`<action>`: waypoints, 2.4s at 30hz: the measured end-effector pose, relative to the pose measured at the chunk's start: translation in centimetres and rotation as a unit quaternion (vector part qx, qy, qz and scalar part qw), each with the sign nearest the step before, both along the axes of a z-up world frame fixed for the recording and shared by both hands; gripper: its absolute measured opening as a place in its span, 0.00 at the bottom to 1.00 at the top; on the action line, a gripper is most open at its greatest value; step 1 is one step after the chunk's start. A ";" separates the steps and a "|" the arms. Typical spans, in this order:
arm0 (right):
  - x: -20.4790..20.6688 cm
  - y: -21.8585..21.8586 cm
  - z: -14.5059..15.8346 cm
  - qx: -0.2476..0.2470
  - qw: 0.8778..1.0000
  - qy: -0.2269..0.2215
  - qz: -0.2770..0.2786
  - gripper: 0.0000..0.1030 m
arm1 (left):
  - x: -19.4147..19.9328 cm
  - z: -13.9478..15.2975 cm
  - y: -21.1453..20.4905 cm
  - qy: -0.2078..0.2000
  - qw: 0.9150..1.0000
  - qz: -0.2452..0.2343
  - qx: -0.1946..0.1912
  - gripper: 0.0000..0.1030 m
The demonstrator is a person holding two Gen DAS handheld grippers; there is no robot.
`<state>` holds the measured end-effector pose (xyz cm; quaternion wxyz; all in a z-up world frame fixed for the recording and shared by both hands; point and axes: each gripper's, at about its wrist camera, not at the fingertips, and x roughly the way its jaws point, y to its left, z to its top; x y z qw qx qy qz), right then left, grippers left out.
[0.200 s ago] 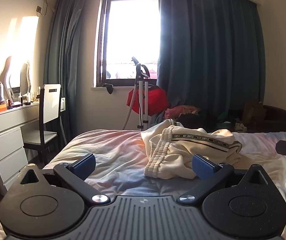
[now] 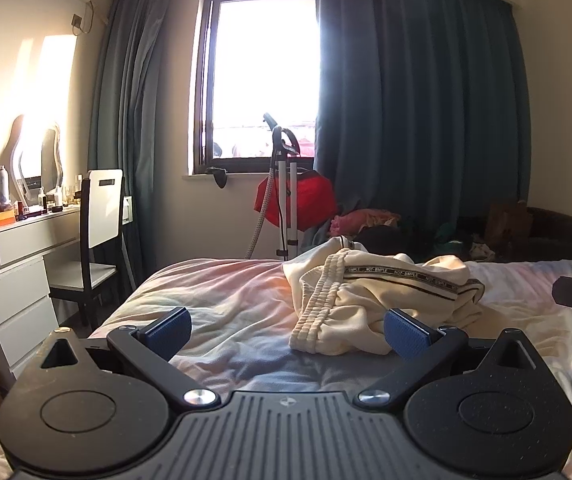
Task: Fold clothes
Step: 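Move both grippers toward the cream sweatpants on the bed, then grasp the ribbed waistband with the right gripper and lift it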
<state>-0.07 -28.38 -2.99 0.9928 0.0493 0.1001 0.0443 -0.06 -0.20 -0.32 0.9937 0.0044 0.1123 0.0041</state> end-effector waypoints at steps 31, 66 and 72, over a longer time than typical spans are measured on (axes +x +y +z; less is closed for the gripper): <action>-0.2 0.4 -0.3 -0.017 1.000 0.011 -0.004 1.00 | -0.1 -0.7 -0.5 0.015 1.000 -0.006 0.006 1.00; 25.7 10.0 0.0 -0.052 0.989 0.121 0.065 0.92 | 1.3 -0.9 6.4 0.053 0.993 0.020 -0.107 1.00; 36.6 14.8 -1.2 -0.102 0.982 0.149 0.050 0.92 | 4.5 -5.4 7.4 0.109 0.985 0.004 -0.131 1.00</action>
